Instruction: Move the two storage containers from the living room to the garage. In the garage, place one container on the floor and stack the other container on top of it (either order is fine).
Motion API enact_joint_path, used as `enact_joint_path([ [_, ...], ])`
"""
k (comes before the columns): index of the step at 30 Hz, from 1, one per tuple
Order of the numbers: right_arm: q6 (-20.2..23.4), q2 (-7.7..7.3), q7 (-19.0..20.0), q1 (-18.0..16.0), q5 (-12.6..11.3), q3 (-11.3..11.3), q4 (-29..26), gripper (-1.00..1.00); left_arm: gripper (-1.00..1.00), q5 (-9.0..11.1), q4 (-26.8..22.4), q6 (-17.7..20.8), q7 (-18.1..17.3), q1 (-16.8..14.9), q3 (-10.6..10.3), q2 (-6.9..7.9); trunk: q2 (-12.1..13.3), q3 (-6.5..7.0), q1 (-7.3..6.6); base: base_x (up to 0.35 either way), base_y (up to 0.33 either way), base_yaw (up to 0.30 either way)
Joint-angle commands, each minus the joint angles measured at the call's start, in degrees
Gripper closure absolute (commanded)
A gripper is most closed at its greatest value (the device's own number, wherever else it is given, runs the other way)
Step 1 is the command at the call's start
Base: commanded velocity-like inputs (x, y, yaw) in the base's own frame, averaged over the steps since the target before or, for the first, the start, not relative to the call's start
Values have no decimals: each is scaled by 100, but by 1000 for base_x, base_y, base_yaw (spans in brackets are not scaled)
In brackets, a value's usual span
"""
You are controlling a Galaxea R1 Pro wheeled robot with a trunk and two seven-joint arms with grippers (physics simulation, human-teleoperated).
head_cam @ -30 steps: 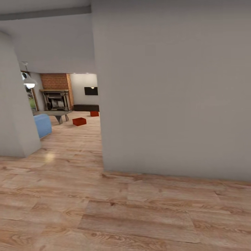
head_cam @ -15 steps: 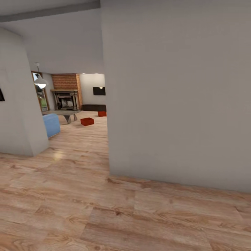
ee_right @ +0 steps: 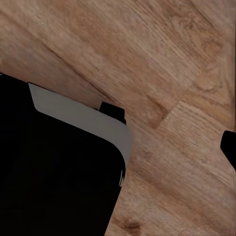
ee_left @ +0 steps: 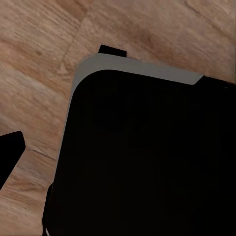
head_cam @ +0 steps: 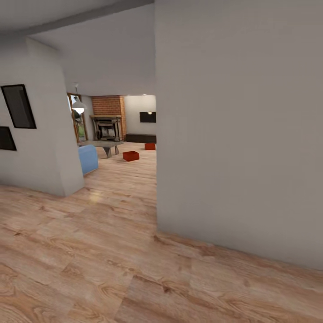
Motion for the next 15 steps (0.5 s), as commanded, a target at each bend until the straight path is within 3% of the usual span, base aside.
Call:
enact_joint_path([
  [1,-34,-1,2,-8,51,-18,18,-100,-100,22,-1,-12,5,-1,1,-1,-3,-6,3,324,0,273],
  [15,-31,6,2,-8,41,-23,18,-100,-100,22,2,-3,5,-1,2,-1,-3,-6,3,324,0,273],
])
